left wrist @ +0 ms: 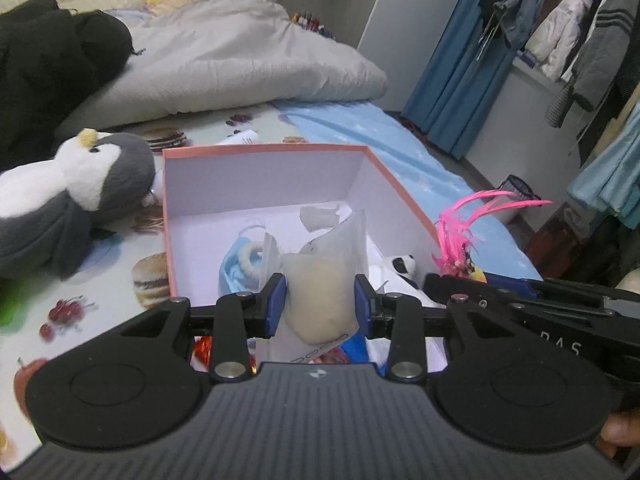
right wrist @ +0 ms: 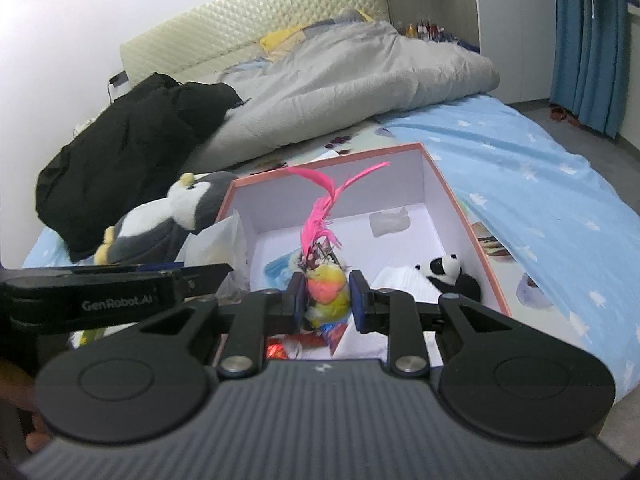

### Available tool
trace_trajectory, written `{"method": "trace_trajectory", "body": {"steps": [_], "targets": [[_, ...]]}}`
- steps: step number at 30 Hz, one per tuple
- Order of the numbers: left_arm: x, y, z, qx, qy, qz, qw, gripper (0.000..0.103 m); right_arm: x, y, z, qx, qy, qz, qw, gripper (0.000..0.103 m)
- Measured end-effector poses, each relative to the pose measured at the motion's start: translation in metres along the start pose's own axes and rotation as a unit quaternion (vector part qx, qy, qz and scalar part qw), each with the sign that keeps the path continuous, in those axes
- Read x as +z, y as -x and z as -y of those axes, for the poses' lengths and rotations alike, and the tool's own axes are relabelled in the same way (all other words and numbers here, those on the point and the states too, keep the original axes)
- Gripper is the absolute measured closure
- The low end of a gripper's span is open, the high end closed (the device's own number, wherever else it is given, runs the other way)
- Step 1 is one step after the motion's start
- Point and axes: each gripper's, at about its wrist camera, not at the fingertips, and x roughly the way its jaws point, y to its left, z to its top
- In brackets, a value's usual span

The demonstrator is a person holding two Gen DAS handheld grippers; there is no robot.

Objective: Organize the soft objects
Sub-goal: 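Carry the clear bag and feathered toy over the pink box with both tools, then open both tools to drop the clear bag and feathered toy into the box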

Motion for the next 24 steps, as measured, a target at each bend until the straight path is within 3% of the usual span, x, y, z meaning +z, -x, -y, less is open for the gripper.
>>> {"method": "trace_trajectory", "body": {"steps": [13,16,19,24], "targets": [[0.039,-0.102,-0.034,0.012,0.014,-0.044,0.9989,0.058,0.028,-0.09,0.036,-0.019,-0.019,-0.043,0.999,0.076],[0.04,-0.111,-0.038,0.019,0.014,-0.055,0.9982,0.053,0.029,-0.1,0.042,-0.024,-0.028,-0.053,0.998,0.073],[0.042,-0.11,-0.043,0.019,0.019,-0.054,0.9982,0.051,0.028,-0.102,0.047,-0.03,-0.039,-0.058,0.997,0.057],[0.043,-0.086,-0.039,0.02,0.014,-0.039,0.9989,0.051,0.027,-0.083,0.042,-0.033,-0.039,-0.045,0.998,0.058]]}}
